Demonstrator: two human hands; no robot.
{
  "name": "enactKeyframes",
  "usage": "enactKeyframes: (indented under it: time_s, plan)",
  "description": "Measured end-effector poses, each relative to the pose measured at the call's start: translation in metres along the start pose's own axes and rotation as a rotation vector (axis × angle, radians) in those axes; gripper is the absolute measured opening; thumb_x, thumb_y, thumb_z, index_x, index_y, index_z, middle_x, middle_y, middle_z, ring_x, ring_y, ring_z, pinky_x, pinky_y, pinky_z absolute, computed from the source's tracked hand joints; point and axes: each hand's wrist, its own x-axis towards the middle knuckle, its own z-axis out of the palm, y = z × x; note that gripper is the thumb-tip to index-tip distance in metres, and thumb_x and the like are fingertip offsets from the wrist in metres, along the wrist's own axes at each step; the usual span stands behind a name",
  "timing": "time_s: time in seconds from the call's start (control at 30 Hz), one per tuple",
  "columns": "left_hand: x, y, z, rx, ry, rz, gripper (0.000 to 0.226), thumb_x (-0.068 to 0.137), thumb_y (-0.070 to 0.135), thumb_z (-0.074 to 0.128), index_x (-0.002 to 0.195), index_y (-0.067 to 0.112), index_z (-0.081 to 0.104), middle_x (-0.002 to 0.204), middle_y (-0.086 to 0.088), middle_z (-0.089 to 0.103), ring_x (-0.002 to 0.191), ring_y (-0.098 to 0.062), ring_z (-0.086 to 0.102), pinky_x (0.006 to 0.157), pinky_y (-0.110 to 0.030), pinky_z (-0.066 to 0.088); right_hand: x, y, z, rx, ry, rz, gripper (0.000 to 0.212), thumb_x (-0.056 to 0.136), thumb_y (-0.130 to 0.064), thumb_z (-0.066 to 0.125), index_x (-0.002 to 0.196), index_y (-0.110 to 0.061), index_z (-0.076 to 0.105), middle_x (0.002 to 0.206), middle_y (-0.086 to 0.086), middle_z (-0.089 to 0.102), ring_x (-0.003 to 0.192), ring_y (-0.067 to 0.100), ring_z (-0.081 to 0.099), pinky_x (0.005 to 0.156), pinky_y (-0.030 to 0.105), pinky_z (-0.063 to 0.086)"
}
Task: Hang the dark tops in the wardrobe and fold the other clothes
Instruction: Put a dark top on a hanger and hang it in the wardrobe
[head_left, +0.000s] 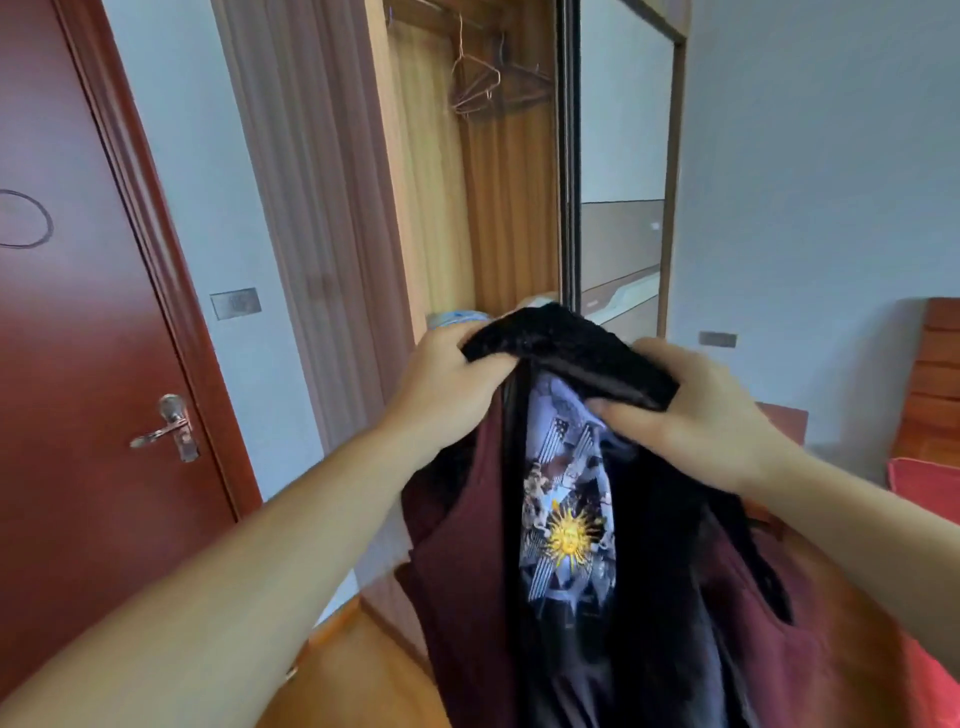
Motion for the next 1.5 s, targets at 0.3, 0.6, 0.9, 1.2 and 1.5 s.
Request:
enactKeyframes:
  time_s: [0.3, 0.6, 0.9, 1.2, 1.5]
  plan:
    - [0.139, -0.126, 0.001, 0.221, -0.036, 0.205, 0.042, 0.078, 0.039, 0.069, 0.08, -0.003, 0.067, 0.079, -0.019, 0.067, 0.068, -0.023, 0.058, 0.064, -0.031, 0.045, 0.134, 0.104, 0.049, 0.036, 0.196, 0.298, 0.035, 0.086, -0.023, 0.067, 0.067, 0.001, 0.051, 0.048, -0.005, 0.038, 0.044, 0.01, 0.033, 0.045, 0.024, 0.022]
    - [0.256, -0.221, 0.001, 0.789, -0.007, 0.356, 0.031, 0.081, 0.038, 0.07, 0.101, 0.027, 0.048, 0.083, 0.015, 0.06, 0.075, -0.016, 0.059, 0.051, -0.026, 0.032, 0.297, 0.113, 0.053, -0.966, 0.188, -0.125, 0.008, 0.077, -0.02, 0.062, 0.082, -0.015, 0.065, 0.066, 0.007, 0.061, 0.068, 0.036, 0.059, 0.054, 0.031, 0.035]
    - [0.394, -0.218, 0.041, 0.168, -0.257, 0.194, 0.022, 0.082, 0.053, 0.067, 0.097, 0.038, 0.073, 0.094, 0.023, 0.073, 0.089, 0.006, 0.066, 0.077, -0.011, 0.05, 0.416, 0.233, 0.064, -0.253, 0.122, 0.062, 0.016, 0.093, -0.011, 0.05, 0.082, -0.015, 0.062, 0.075, 0.004, 0.065, 0.074, 0.021, 0.061, 0.062, 0.03, 0.044]
    - [0.516, -0.239, 0.082, 0.454, 0.101, 0.058, 0.045, 0.067, 0.069, 0.048, 0.074, 0.027, 0.064, 0.071, 0.007, 0.067, 0.067, -0.011, 0.063, 0.065, -0.038, 0.053, 0.533, 0.314, 0.061, -0.111, -0.003, -0.161, 0.003, 0.085, -0.029, 0.064, 0.082, -0.029, 0.062, 0.067, -0.016, 0.065, 0.051, 0.004, 0.057, 0.047, 0.013, 0.039]
    - [0.609, -0.244, 0.044, 0.767, 0.062, 0.195, 0.053, 0.074, 0.076, 0.056, 0.083, 0.024, 0.063, 0.074, 0.008, 0.067, 0.067, -0.009, 0.063, 0.068, -0.039, 0.055, 0.657, 0.32, 0.082, 0.167, 0.002, -0.214, 0.049, 0.086, -0.059, 0.05, 0.075, -0.015, 0.068, 0.067, -0.001, 0.069, 0.06, 0.014, 0.063, 0.058, 0.02, 0.047]
